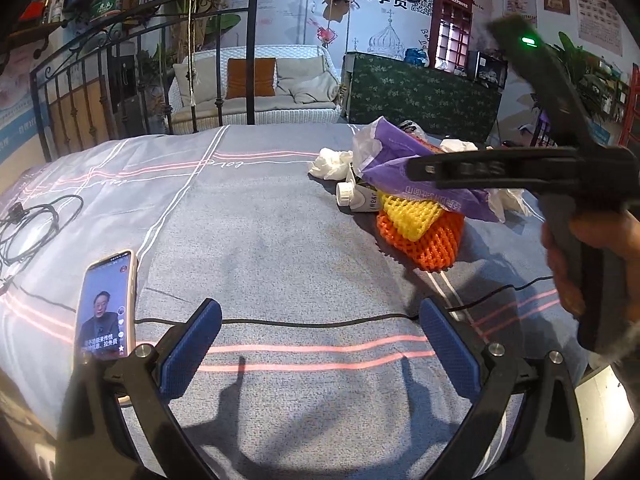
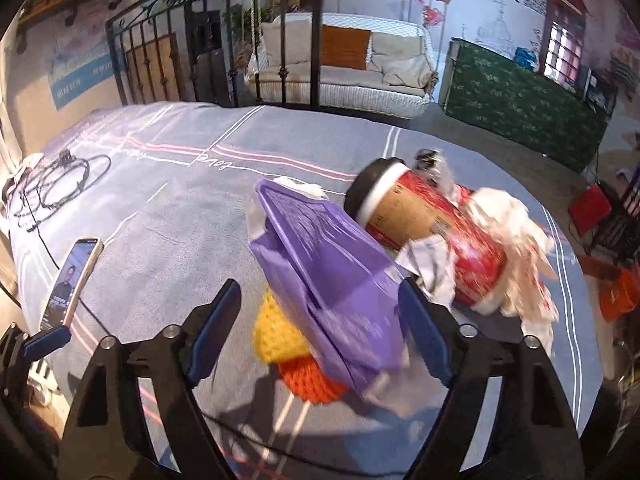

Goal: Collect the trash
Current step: 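Reach the right gripper to the purple plastic bag and grasp it, then lift the purple bag with the right gripper while the left gripper grasps the yellow foam net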

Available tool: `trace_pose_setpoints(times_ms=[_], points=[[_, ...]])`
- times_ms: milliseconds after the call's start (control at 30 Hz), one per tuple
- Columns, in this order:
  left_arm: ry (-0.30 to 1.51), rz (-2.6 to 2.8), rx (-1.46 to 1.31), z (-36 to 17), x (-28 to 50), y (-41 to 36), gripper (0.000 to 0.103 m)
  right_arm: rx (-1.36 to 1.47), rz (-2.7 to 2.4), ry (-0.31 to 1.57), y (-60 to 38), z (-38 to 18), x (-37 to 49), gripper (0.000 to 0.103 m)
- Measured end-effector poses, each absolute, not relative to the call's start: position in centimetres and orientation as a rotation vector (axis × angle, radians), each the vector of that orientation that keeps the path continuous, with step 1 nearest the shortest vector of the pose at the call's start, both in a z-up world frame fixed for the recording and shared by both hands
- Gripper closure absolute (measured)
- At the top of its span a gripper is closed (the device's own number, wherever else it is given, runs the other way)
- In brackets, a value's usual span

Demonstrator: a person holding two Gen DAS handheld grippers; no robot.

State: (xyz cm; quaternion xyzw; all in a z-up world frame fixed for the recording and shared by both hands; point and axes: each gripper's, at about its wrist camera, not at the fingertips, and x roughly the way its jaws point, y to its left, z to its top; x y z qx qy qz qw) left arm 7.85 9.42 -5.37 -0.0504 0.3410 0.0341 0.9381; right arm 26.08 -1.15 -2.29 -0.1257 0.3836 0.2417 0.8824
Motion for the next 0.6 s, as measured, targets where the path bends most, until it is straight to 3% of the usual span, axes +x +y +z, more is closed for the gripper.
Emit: trace_pose_setpoints(times_ms=[233,333,600], points=[[0.713,0.045,-0.079,-5.7,7.9,9.7,0.005,-0.376,0.473,0.84,0.9,-4.2,27.9,0.069],[0.733,0.018,-0.109,-5.9,8.3,9.8,0.005,-0.343,0.48,0.809,-0.3,-3.5,27.6,0.082],[0.738,-0.05,-0.136,-5.3,10.2,9.2,0.005,-0.183,0.494,0.761,-4.3,0.0,26.3,0.084]])
